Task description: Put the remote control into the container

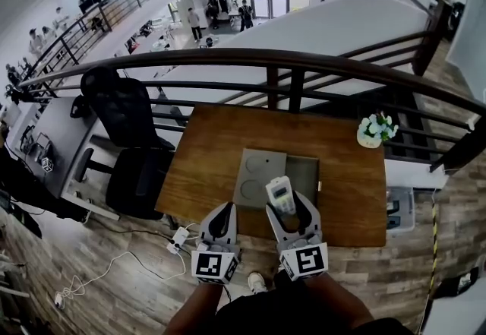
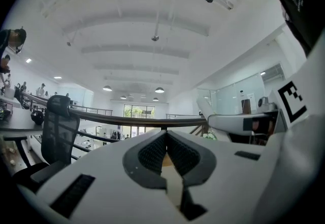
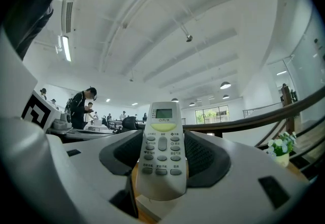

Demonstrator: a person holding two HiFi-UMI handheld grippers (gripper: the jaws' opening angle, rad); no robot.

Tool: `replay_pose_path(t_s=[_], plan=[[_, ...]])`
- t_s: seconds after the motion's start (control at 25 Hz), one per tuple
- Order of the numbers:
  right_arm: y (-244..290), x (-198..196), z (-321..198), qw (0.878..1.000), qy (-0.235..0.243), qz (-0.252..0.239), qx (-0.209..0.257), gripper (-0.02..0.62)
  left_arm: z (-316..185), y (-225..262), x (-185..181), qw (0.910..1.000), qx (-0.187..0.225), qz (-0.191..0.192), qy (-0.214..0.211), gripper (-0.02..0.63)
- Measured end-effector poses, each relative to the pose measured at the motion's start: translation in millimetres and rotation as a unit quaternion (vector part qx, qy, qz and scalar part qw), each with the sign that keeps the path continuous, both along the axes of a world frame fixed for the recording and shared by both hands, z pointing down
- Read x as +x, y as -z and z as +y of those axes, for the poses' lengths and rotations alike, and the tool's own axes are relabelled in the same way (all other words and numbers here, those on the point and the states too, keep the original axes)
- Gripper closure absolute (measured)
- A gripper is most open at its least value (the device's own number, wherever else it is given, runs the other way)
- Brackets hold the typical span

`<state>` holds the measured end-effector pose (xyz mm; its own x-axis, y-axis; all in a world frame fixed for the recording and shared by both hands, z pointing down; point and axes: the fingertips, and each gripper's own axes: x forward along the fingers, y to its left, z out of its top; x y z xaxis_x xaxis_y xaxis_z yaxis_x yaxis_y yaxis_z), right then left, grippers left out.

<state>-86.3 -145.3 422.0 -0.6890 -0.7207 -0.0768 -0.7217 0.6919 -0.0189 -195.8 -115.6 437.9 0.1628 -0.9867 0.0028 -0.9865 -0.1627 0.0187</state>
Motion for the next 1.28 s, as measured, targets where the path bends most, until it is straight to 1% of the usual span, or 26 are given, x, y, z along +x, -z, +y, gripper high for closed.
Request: replay_pose_path(t_s=[0.16,0.32,0.48,0.76,0.92,1.04,1.12,1.28], plan=[[-6,6,-25,1.000,0.002,-0.004,-0.013,0.328,-21,-5,7,0.9999,-0.011,0.003,-0.005,0.598],[-12,14,-49,1.000,-0.001,-0.003,-0.025,0.328,-42,-11,13,0.9997,-0.021,-0.003,-0.009,0.598],[-20,21,-71,0.999,0.000,-0.010,-0.040,0.328,-61,-10,18,0.9996,-0.025,-0.003,-0.009,0.598],[-30,35,-102,0.999,0.021,0.001,-0.043,0.328,-92,-10,27,0.9996,-0.027,-0.007,0.003,0.598],[-35,43,-114,0.999,0.019,-0.002,-0.046,0.328,-104,-12,36,0.9997,-0.026,-0.004,-0.005,0.598],[-35,42,-124,0.999,0.019,0.006,-0.041,0.328,-118,-17,37,0.9998,-0.020,-0.003,-0.007,0.598],[-39,37,-130,0.999,0.017,0.008,-0.047,0.328,-127,-18,36,0.9997,-0.023,-0.002,-0.012,0.598],[-43,28,-141,0.999,0.000,0.014,-0.052,0.328,-142,-22,28,0.9991,-0.028,-0.004,-0.030,0.598]])
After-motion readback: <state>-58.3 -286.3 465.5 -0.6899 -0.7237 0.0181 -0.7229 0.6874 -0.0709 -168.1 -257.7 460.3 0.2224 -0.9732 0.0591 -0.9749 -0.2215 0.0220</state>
